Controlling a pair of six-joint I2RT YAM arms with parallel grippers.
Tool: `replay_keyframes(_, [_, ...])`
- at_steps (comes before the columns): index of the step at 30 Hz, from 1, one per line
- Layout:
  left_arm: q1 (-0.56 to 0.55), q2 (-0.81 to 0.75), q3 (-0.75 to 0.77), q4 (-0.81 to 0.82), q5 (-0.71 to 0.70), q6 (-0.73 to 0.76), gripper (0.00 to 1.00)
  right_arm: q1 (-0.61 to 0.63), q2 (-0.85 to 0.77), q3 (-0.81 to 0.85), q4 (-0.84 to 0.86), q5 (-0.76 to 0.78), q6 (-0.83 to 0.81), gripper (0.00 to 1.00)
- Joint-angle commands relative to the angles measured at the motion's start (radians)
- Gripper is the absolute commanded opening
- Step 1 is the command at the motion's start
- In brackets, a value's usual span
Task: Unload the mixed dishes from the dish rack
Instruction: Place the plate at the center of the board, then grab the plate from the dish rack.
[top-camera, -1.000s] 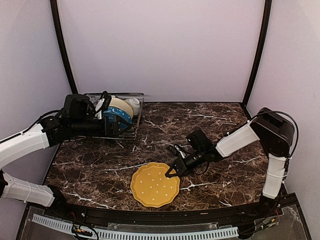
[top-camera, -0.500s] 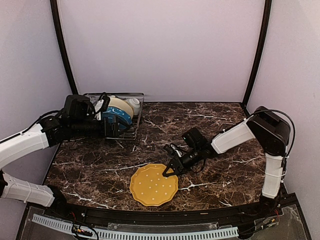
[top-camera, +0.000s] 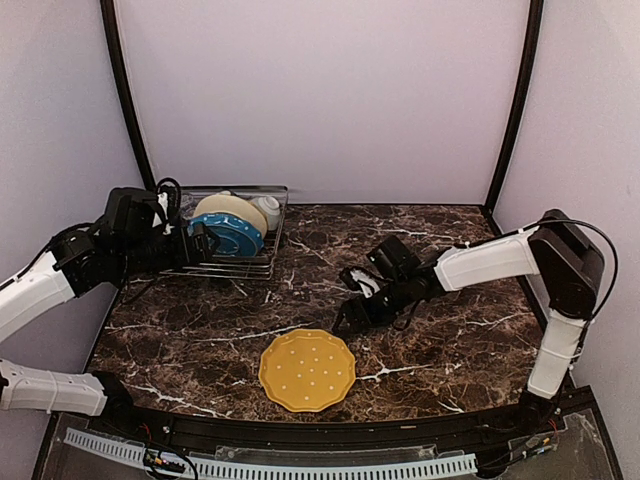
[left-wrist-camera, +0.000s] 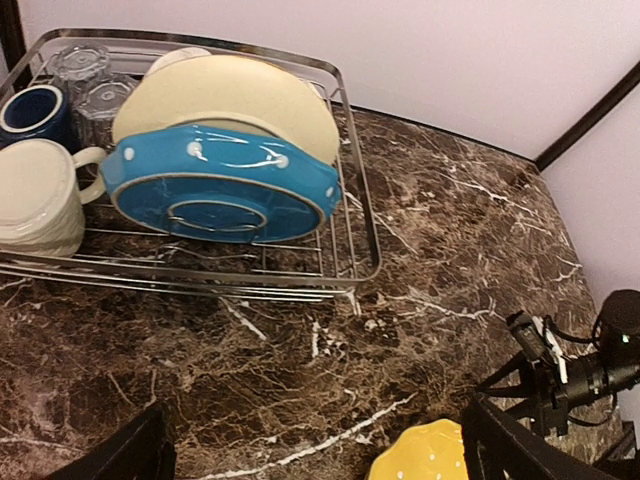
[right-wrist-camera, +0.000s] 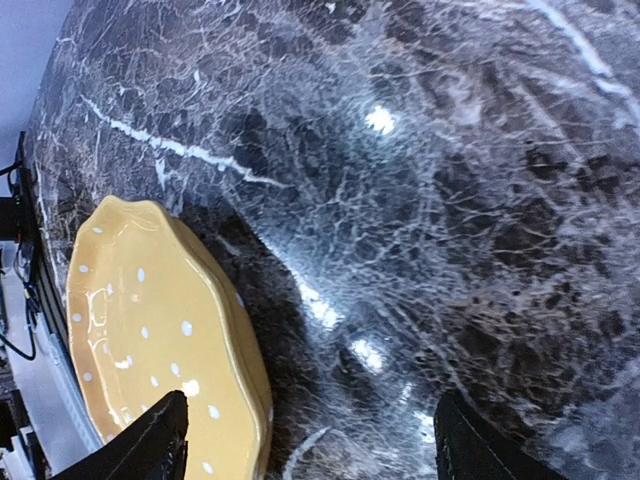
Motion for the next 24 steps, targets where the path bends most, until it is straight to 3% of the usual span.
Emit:
replay_keyframes(1, [0.025, 0.008, 0.060, -0.092, -0.129, -0.047, 0.99, -0.008, -0.079, -0.010, -0.065, 0.172, -0.033, 0.83])
replay_keyframes(5, [0.126, 0.071, 0.101, -0.116, -0.026, -0.102, 0.99, -0.014, -0.127, -0.057, -0.055, 0.320, -0.022, 0.85])
replay_keyframes(9, [0.249, 0.159, 0.121, -0.119, 0.136, -0.273, 0.97, -0.024, -0.190, -0.126, -0.018, 0.434, 0.004, 0.86])
replay_keyframes(13, [0.262, 0.258, 0.161, -0.135, 0.153, -0.399, 0.93, -0.032, -0.239, -0.158, -0.002, 0.450, 0.016, 0.86])
replay_keyframes(17, [0.262, 0.338, 0.207, -0.145, 0.160, -0.543, 0.99, -0.032, -0.270, -0.184, -0.005, 0.491, 0.018, 0.90])
replay_keyframes(24, [0.261, 0.450, 0.322, -0.146, 0.185, -0.734, 0.99, -0.035, -0.341, -0.235, 0.027, 0.506, 0.052, 0.96])
